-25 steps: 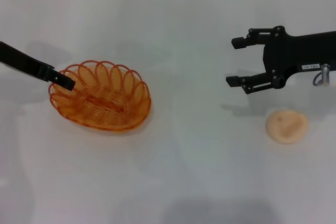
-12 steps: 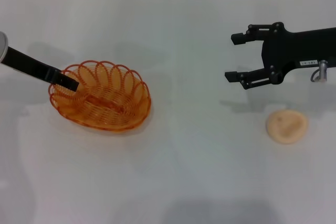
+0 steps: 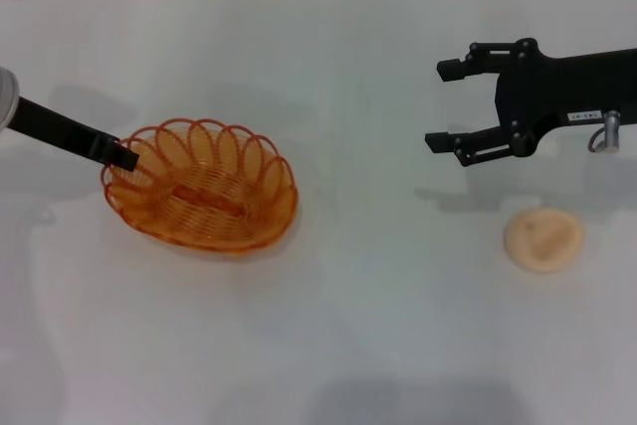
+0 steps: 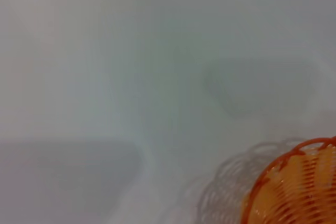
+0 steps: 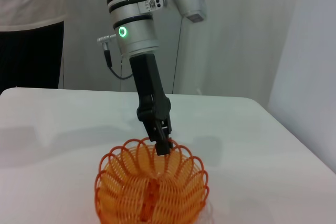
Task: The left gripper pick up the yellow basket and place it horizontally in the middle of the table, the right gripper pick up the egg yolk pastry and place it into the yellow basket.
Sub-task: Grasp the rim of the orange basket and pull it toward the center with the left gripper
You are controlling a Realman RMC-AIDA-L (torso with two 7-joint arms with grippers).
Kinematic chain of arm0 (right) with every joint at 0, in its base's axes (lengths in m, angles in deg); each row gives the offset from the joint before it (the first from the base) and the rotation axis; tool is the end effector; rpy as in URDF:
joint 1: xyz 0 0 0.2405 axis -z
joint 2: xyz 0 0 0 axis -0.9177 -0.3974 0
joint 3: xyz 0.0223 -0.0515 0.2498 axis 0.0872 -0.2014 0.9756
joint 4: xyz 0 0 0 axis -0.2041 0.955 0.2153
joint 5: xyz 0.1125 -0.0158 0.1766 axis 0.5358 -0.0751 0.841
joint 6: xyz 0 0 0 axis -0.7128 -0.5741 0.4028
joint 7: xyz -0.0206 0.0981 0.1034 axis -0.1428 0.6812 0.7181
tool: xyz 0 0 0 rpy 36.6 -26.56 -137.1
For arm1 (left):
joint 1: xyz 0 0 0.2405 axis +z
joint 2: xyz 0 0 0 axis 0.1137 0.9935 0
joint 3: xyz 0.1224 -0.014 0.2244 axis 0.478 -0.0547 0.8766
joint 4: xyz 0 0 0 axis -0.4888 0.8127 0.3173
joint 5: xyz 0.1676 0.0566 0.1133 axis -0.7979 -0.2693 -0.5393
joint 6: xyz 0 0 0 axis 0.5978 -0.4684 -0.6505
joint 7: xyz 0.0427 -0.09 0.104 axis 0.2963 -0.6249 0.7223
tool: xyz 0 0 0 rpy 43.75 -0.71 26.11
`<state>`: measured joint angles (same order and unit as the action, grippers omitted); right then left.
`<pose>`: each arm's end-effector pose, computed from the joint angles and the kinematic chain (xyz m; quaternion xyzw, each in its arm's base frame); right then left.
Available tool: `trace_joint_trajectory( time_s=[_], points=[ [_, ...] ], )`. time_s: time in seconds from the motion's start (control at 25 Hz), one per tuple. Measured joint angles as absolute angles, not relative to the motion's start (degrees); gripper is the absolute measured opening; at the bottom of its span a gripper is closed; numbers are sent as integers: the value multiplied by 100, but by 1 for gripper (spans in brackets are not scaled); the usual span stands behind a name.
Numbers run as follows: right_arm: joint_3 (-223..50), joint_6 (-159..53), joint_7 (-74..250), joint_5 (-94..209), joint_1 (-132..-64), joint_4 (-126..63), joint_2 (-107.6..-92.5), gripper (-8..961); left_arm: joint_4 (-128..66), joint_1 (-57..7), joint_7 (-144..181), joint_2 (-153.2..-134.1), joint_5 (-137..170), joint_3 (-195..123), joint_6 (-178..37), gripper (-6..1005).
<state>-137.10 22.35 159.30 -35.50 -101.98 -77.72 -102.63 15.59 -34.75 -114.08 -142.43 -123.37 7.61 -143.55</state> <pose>0.1929 0.3761 0.0188 -0.9762 -0.0153 0.1636 0.1419 -0.2753 0.3923 0.0469 -0.8575 -0.4637 0.0949 0.2014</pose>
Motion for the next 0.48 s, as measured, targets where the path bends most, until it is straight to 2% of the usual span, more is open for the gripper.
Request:
trace_joint_trajectory(
  time_s=[0.24, 0.48],
  points=[
    [-13713, 2228, 15922, -3547, -10213, -7773, -10263, 841, 1499, -3437, -11389, -14242, -12288, 761, -14353, 115],
    [-13724, 2227, 15921, -3547, -10211, -7773, -10263, 841, 1498, -3411, -11365, -14241, -12161, 743, -14386, 67]
  ],
)
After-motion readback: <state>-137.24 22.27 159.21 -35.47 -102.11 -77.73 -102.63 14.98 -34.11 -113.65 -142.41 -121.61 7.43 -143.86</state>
